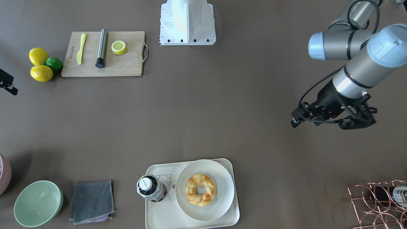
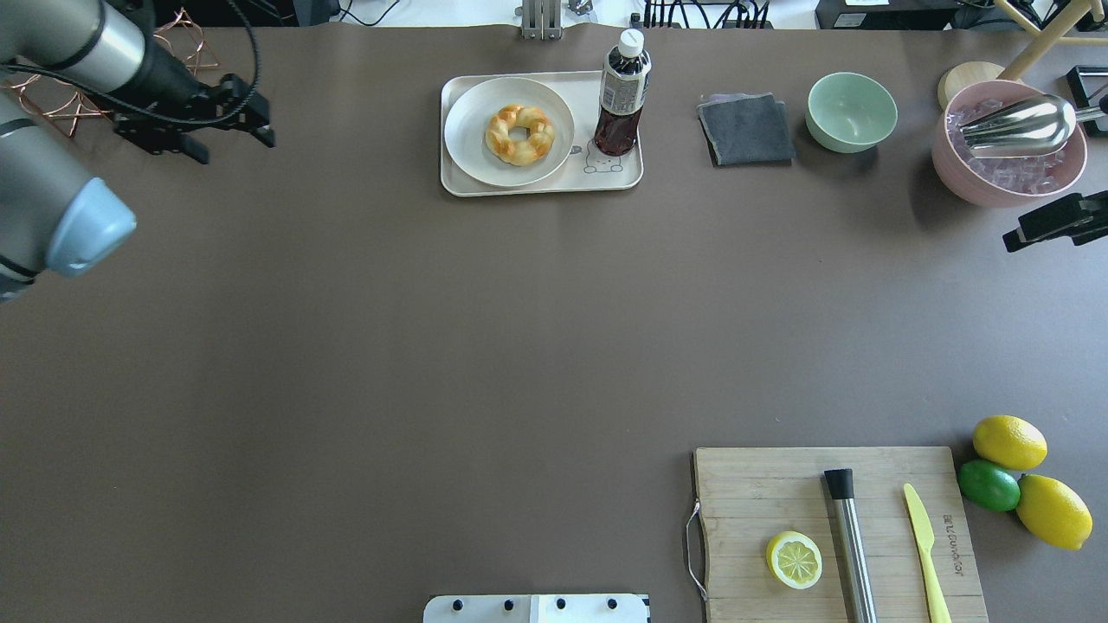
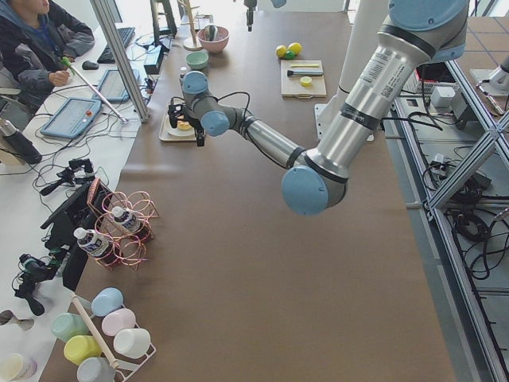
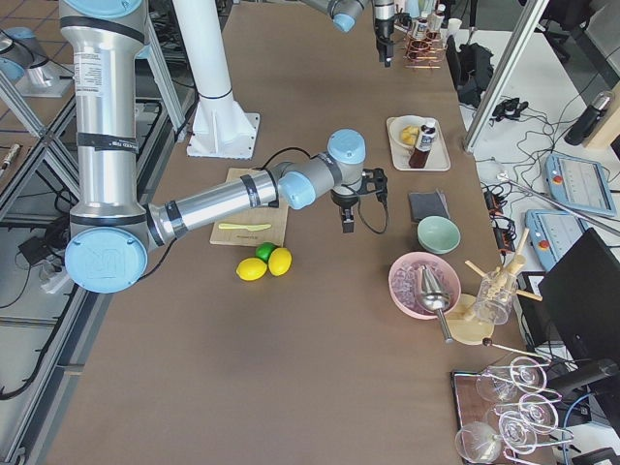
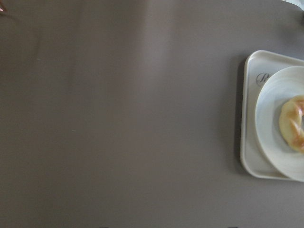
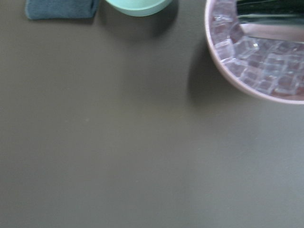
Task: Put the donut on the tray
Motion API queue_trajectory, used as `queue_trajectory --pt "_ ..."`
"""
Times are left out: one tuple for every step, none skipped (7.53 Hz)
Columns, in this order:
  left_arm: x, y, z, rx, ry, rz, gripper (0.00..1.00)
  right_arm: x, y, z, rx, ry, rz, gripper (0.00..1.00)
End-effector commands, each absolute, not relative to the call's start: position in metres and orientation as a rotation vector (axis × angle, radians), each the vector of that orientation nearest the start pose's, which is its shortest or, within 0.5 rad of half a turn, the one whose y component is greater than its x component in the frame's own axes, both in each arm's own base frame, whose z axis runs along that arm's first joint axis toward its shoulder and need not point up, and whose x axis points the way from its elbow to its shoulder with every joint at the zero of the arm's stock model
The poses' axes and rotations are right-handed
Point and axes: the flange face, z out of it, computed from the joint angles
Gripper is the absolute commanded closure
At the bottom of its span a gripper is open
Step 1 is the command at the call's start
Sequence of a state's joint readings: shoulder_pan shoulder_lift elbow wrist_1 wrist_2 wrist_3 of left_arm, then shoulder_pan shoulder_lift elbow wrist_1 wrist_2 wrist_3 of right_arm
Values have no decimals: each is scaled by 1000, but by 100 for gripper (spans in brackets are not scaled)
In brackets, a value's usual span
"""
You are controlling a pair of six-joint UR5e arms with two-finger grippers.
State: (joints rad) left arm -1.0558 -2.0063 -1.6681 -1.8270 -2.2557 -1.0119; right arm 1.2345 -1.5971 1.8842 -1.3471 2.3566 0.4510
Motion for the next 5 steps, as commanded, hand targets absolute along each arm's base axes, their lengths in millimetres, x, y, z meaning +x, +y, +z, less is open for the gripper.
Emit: queue_trajectory --pt "103 -509 400 226 824 91 3 -21 -493 544 164 -809 -126 0" --pt "55 -495 437 270 774 177 3 5 -490 556 151 -768 -174 0" --pt "17 -481 467 293 736 229 3 29 -487 568 155 -715 -209 0" --pt "-13 -462 504 296 703 301 3 46 -479 578 148 -688 -229 0" --pt "-40 -443 538 296 679 360 3 59 -469 588 152 -666 -243 0"
